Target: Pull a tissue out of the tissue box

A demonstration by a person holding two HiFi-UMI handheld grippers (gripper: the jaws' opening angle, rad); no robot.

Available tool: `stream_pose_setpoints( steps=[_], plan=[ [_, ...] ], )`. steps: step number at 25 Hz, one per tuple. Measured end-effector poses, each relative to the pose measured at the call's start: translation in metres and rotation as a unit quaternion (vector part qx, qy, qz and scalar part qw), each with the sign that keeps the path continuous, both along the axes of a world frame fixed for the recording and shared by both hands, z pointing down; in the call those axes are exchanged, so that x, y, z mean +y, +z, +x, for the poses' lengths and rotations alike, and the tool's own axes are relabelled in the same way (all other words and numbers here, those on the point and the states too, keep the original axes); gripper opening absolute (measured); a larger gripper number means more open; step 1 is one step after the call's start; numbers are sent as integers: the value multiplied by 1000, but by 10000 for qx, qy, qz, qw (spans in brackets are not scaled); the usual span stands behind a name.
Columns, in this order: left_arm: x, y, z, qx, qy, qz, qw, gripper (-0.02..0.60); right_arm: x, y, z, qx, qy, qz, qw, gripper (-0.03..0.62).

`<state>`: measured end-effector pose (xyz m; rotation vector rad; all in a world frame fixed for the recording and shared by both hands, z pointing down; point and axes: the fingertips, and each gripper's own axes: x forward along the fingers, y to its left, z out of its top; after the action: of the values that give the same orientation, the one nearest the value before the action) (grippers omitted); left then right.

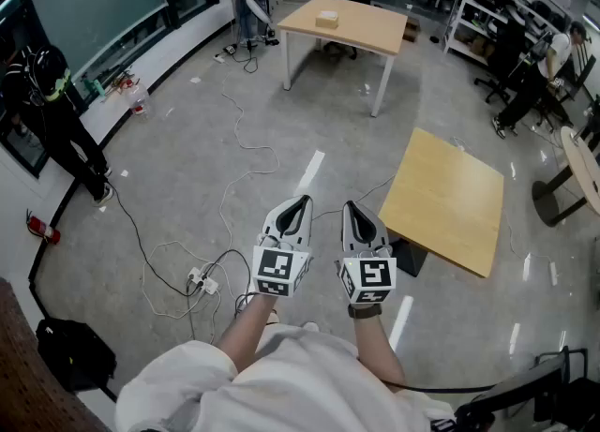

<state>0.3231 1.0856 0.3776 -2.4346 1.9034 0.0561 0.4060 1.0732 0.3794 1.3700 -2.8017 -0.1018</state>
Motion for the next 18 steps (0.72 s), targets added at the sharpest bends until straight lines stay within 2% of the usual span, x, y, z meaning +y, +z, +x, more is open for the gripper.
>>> stream_pose_setpoints(
  steps=[5,11,15,18],
  plan=[
    [-3,16,1,-61,-142,-283,9995,0,-12,14,8,243,-122,-143,9995,2],
    [-15,27,-17,-30,-307,-404,9987,0,-36,21,2,-95,-88,-412,9991,2],
    [-53,46,-41,91,-357,-426,9984,0,-71,40,-25,-2,-170,-498,9986,2],
    [-93,48,-65,139,-323,-420,9985,0,-106,41,-58,-117,-359,-340,9987,2]
  ],
)
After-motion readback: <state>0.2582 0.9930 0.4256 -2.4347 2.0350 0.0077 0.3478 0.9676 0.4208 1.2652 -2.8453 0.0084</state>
